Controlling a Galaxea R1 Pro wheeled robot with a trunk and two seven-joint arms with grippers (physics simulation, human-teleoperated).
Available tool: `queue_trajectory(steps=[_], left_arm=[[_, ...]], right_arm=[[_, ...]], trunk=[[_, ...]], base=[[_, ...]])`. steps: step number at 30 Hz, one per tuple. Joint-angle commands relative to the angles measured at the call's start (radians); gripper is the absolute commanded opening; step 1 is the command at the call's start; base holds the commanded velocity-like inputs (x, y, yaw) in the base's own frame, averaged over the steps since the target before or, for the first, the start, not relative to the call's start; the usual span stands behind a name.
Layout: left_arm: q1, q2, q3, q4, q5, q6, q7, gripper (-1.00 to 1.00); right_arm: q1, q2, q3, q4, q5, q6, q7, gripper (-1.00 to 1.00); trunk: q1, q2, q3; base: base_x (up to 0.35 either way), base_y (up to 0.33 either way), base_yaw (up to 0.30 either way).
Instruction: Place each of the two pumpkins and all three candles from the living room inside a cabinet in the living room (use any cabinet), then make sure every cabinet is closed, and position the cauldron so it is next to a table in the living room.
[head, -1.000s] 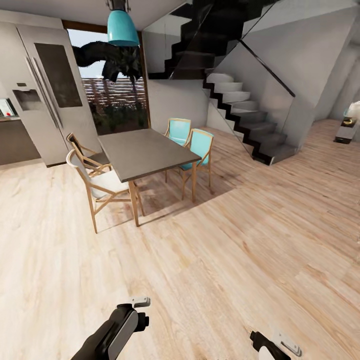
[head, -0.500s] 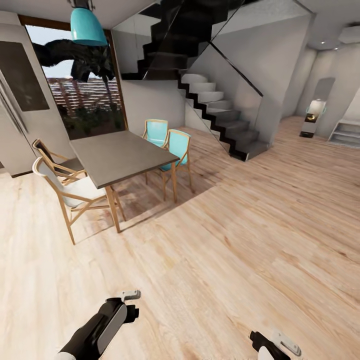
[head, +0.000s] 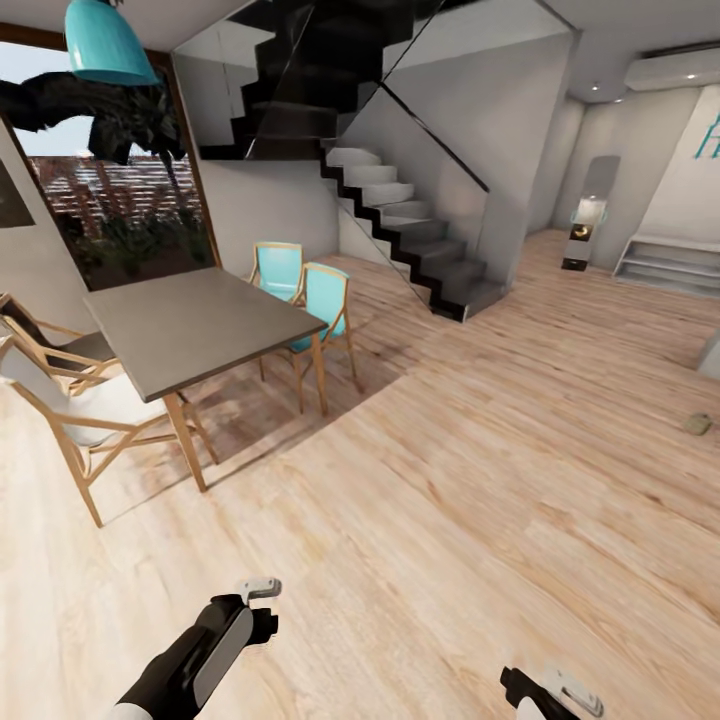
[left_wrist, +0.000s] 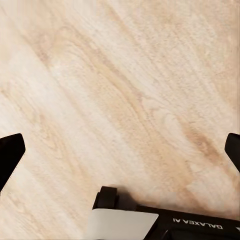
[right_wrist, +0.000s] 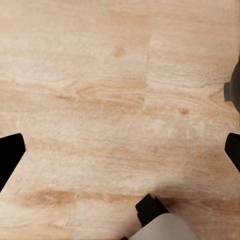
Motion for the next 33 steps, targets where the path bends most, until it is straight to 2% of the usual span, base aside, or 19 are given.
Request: queue_trajectory(steps=[1,7,14,33], left_arm=[[0.0,0.0,0.0,0.0,0.0,0.0,0.0,1.0],[0.0,0.0,0.0,0.0,0.0,0.0,0.0,1.0],[0.0,-0.001,-0.001,0.0,0.0,0.0,0.0,1.0],[0.0,-0.001,-0.003,0.0,0.0,0.0,0.0,1.0]], right_arm=[[0.0,0.0,0.0,0.0,0.0,0.0,0.0,1.0],[0.0,0.0,-0.001,0.0,-0.001,0.001,0.0,1.0],[0.0,0.0,-0.001,0.0,-0.001,0.001,0.0,1.0],[0.0,0.0,-0.001,0.0,-0.002,0.001,0.0,1.0]], trunk=[[0.0,0.0,0.0],[0.0,0.0,0.0],[0.0,0.0,0.0],[0.0,0.0,0.0]], base=[[0.33,0.0,-0.008],[0.33,0.017,-0.136],[0.328,0.112,-0.275],[0.327,0.007,-0.281]])
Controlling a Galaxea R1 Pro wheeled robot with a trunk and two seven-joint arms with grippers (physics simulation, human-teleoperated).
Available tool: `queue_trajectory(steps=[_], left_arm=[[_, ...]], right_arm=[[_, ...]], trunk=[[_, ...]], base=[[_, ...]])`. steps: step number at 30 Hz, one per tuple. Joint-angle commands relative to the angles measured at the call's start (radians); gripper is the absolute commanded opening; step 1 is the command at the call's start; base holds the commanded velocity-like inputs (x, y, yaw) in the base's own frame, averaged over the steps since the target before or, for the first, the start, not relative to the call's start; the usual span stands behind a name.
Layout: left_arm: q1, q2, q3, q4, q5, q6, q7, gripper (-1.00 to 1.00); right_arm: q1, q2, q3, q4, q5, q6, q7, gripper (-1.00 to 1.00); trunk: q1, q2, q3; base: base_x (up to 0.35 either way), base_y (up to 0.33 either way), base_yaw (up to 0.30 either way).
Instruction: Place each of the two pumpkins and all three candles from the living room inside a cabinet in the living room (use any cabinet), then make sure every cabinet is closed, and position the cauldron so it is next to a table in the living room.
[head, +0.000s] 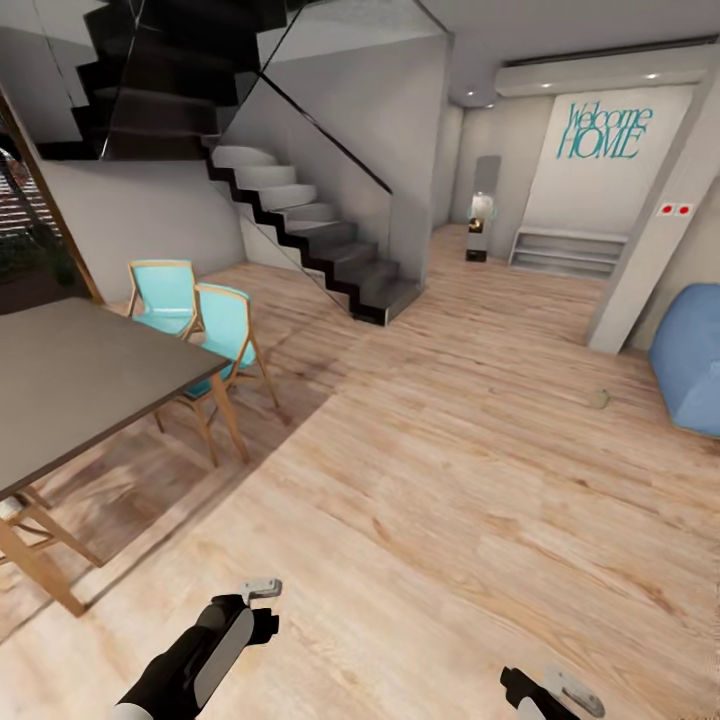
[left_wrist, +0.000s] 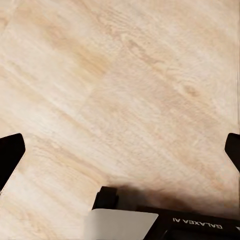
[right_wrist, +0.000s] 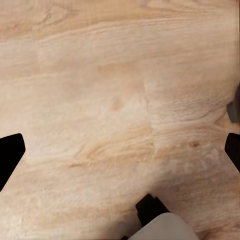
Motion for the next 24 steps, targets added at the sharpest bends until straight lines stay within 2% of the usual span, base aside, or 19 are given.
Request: queue_trajectory(steps=[1,14,24], left_arm=[[0.0,0.0,0.0,0.0,0.0,0.0,0.0,1.0],[0.0,-0.001,-0.002,0.001,-0.001,0.0,0.0,1.0],[0.0,-0.001,-0.003,0.001,-0.002,-0.001,0.0,1.0]], right_arm=[[0.0,0.0,0.0,0.0,0.0,0.0,0.0,1.0],[0.0,0.0,0.0,0.0,-0.001,0.0,0.0,1.0],[0.0,0.0,0.0,0.0,-0.001,0.0,0.0,1.0]], trunk=[[0.0,0.0,0.0],[0.0,0.0,0.0],[0.0,0.0,0.0]], base=[[0.328,0.072,-0.281],[0.322,0.14,-0.281],[0.325,0.017,-0.281]])
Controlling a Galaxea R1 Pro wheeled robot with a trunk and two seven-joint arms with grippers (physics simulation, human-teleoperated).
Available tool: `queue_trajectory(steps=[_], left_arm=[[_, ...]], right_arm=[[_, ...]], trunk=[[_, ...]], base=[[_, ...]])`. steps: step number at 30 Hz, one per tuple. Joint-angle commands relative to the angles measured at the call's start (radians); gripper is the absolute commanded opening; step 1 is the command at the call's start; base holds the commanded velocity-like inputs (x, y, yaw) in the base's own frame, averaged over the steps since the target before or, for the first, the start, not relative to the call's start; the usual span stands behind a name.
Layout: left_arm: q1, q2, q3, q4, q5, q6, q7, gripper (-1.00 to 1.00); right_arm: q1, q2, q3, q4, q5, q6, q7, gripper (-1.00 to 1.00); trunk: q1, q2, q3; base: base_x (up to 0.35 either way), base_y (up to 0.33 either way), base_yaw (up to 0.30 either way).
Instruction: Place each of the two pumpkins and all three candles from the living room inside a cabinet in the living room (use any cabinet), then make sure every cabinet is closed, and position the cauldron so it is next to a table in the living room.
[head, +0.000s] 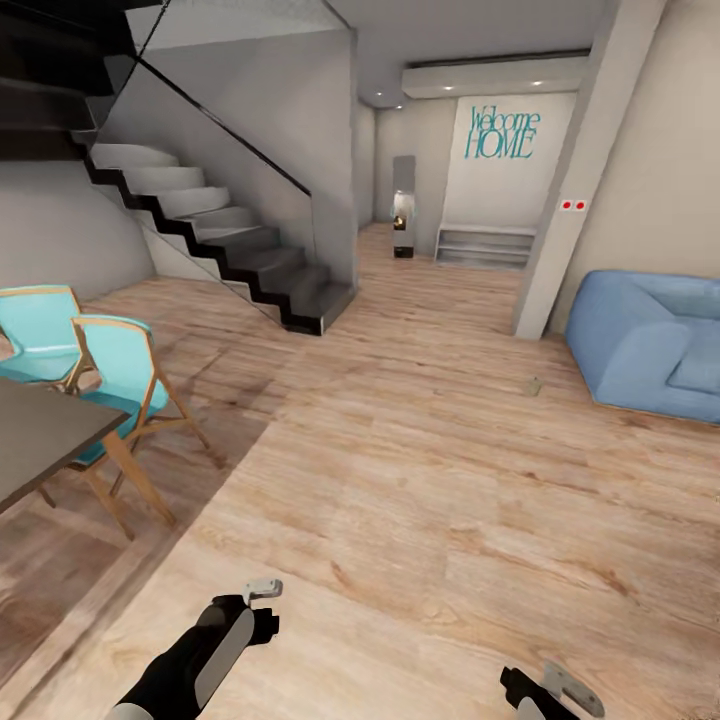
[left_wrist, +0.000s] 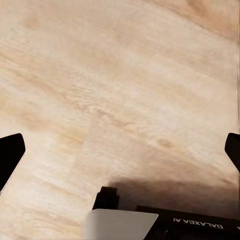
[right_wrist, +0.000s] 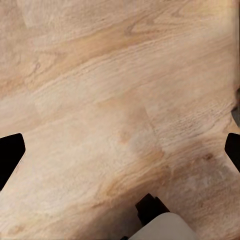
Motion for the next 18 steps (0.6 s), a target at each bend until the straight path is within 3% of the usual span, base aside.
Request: queue_trajectory(steps=[1,18], left_arm=[[0.0,0.0,0.0,0.0,0.0,0.0,0.0,1.0],[0.0,0.0,-0.001,0.0,0.0,-0.009,0.0,1.0]], right_arm=[[0.0,0.0,0.0,0.0,0.0,0.0,0.0,1.0],[0.0,0.0,-0.009,0.0,-0.001,0.0,0.0,1.0]], trunk=[[0.0,0.0,0.0],[0.0,0.0,0.014]], base=[[0.328,0.0,-0.281],[0.328,0.0,-0.256]])
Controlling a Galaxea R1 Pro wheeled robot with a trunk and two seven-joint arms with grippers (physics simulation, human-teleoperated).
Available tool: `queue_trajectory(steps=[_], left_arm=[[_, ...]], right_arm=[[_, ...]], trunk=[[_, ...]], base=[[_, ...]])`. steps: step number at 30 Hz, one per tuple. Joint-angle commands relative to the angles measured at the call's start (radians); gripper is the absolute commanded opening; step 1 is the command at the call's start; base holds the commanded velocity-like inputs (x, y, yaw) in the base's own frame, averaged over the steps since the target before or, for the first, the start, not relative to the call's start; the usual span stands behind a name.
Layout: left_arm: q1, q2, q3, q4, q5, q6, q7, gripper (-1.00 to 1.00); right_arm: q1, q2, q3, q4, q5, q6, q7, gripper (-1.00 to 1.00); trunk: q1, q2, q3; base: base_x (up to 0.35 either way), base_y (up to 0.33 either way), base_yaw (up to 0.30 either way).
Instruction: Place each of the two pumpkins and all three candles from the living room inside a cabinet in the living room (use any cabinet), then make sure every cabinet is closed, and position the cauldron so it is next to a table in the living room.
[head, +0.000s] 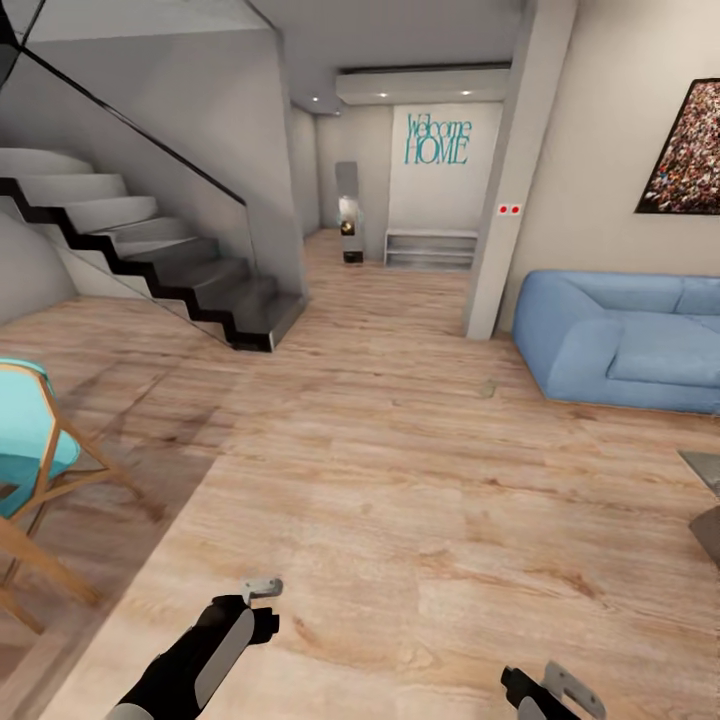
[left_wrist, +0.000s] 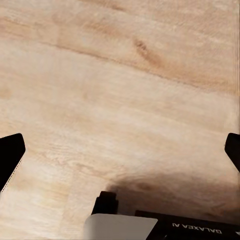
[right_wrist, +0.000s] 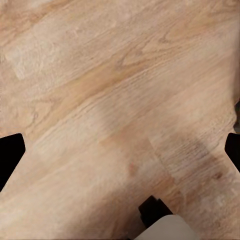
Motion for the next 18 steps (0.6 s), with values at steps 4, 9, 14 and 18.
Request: queue_trajectory(steps=[4,9,14,18], left_arm=[[0.0,0.0,0.0,0.0,0.0,0.0,0.0,1.0],[0.0,0.0,0.0,0.0,0.0,0.0,0.0,1.0],[0.0,-0.002,0.0,0.0,0.0,-0.001,0.0,1.0],[0.0,-0.003,0.0,0.0,0.0,-0.001,0.0,1.0]], right_arm=[[0.0,0.001,0.005,0.0,0.001,0.0,0.0,1.0],[0.0,0.002,0.008,0.0,0.002,0.0,0.0,1.0],[0.0,0.002,0.009,0.0,0.002,0.0,0.0,1.0],[0.0,0.001,0.009,0.0,0.002,-0.001,0.0,1.0]], trunk=[[0.0,0.0,0.005],[0.0,0.0,0.012],[0.0,0.0,0.019],[0.0,0.0,0.024]], base=[[0.328,0.0,-0.195],[0.328,0.0,-0.189],[0.328,0.0,-0.187],[0.328,0.0,-0.187]])
